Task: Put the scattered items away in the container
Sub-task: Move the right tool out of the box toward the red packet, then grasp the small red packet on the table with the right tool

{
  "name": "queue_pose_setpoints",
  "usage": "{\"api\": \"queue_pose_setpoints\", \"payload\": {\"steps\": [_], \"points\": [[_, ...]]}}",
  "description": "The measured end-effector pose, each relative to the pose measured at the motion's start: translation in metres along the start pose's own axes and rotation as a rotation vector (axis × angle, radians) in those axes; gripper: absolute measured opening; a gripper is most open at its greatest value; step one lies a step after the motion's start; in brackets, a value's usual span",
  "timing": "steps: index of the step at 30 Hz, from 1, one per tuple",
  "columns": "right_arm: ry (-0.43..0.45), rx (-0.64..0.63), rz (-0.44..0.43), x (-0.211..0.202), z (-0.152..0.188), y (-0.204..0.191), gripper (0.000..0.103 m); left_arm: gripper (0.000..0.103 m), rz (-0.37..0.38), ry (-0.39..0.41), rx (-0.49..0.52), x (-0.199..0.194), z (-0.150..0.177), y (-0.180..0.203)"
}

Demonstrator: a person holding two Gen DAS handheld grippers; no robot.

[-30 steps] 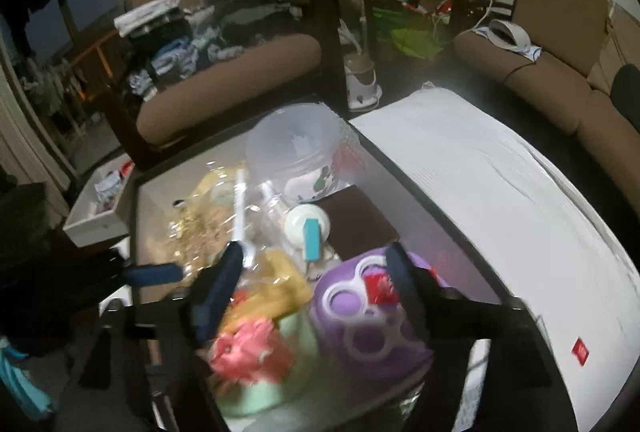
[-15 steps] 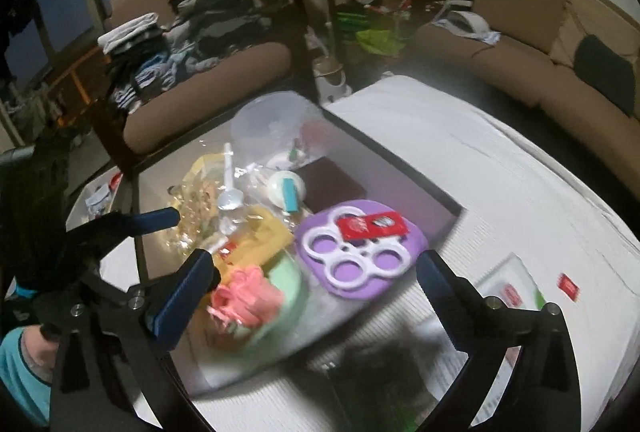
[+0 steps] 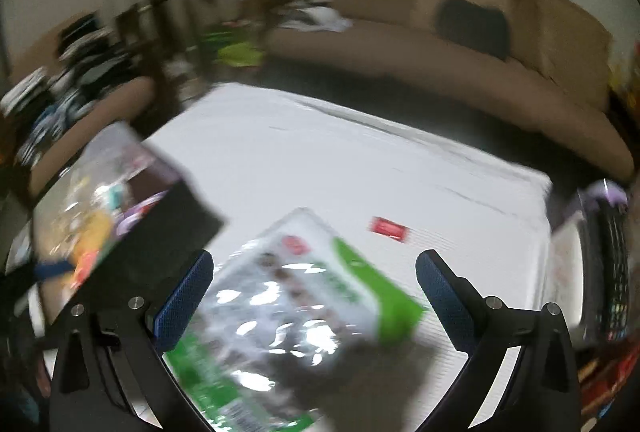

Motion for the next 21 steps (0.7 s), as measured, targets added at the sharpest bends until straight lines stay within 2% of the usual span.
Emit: {"api": "queue_pose_setpoints", "payload": {"steps": [4,9,14,17,21], "points": [[-0.028,0.143,-0.021,0.038,-0.009,0.043,0.103,0.103,0.006,-0.041,0.026,0.025,0.010,0.023],[-0.082,0.304,-0.043,0.086,-0.013,0.072,0.103,0.103,-0.020,-0.070,0.009,0.048,0.018,0.029],[-0.148,0.242,-0.009,0.132,-0.016,0.068,0.099,0.103,-0.053,-0.099,0.000,0.058,0.022,0.020],[-0.176,0.188,0.017,0.154,-0.014,0.065,0.090,0.103,-0.054,-0.115,-0.023,0.062,0.025,0.014],[-0.199,0.182,0.022,0.171,-0.009,0.065,0.075,0.103,-0.064,-0.121,-0.031,0.065,0.026,0.009]]}}
Point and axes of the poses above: each gripper's, at about its wrist camera, not at the fingertips, and x roughly the way its jaws point, y to its right, z to its underside, the point moved 2 cm from there along x, roughly the way its jaws point, and after that the axes turned 5 degrees about z, right-handed, at the moved point
